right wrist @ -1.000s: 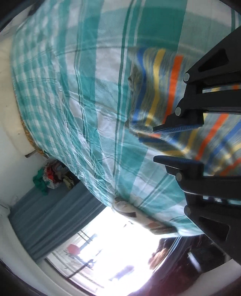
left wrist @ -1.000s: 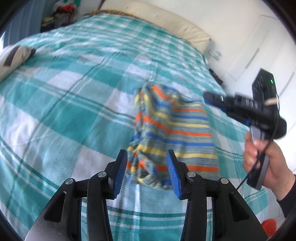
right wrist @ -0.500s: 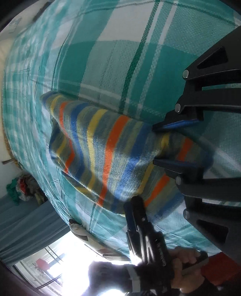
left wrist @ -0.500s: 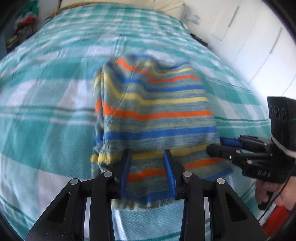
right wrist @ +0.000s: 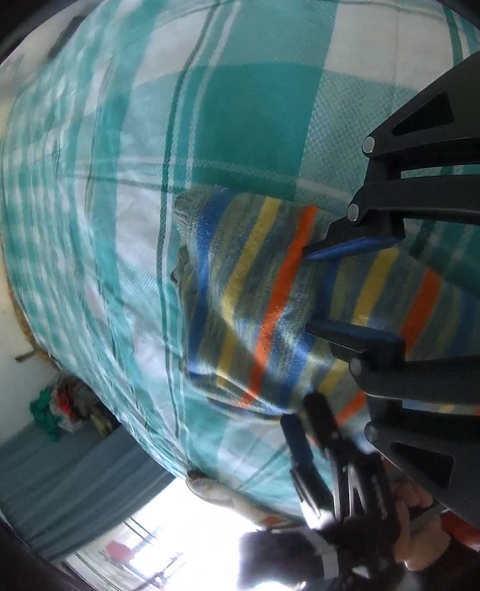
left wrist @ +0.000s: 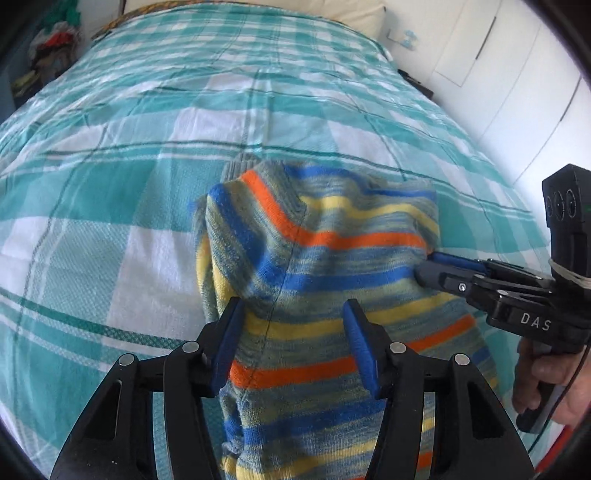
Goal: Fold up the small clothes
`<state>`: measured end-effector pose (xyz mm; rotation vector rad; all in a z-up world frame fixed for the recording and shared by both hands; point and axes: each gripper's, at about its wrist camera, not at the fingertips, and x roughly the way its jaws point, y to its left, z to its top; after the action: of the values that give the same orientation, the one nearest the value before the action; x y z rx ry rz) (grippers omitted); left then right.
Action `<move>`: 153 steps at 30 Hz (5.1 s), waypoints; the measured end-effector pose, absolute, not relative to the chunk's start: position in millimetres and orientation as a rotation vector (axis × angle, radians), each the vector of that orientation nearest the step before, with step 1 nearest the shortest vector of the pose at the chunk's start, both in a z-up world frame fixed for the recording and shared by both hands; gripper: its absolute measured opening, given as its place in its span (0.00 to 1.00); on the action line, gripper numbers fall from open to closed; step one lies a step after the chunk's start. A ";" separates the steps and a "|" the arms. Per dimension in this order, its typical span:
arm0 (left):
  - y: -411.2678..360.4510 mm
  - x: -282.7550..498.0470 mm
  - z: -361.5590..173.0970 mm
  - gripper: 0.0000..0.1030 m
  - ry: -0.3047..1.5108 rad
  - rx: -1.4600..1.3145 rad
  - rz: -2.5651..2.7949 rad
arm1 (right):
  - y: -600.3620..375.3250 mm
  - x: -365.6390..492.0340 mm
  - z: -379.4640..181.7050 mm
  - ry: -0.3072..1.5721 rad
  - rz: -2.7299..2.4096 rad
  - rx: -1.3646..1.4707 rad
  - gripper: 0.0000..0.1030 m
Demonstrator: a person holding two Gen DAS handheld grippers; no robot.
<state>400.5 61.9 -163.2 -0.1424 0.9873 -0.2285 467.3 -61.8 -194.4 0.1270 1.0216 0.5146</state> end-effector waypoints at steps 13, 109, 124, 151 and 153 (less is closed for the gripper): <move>98.9 327.5 -175.3 0.69 1.032 -0.232 -0.155 | -63.6 340.9 -207.1 1.066 0.508 -0.005 0.52; 125.0 308.3 -148.4 0.98 1.002 -0.398 -0.368 | -157.6 314.9 -152.5 0.836 0.406 0.434 0.93; 74.1 383.0 -150.1 0.15 1.061 -0.203 -0.285 | -60.2 411.3 -185.8 0.979 0.454 0.310 0.23; 63.9 250.7 -90.3 0.97 0.856 0.192 0.107 | -92.2 271.0 -109.2 0.858 0.151 -0.060 0.95; 60.7 234.3 -79.8 0.97 0.840 0.202 0.138 | -92.8 252.6 -97.3 0.847 0.136 -0.072 0.96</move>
<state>234.3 60.7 -79.8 0.2022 0.8401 0.1383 252.6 -92.8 -97.3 -0.0719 0.8469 0.1362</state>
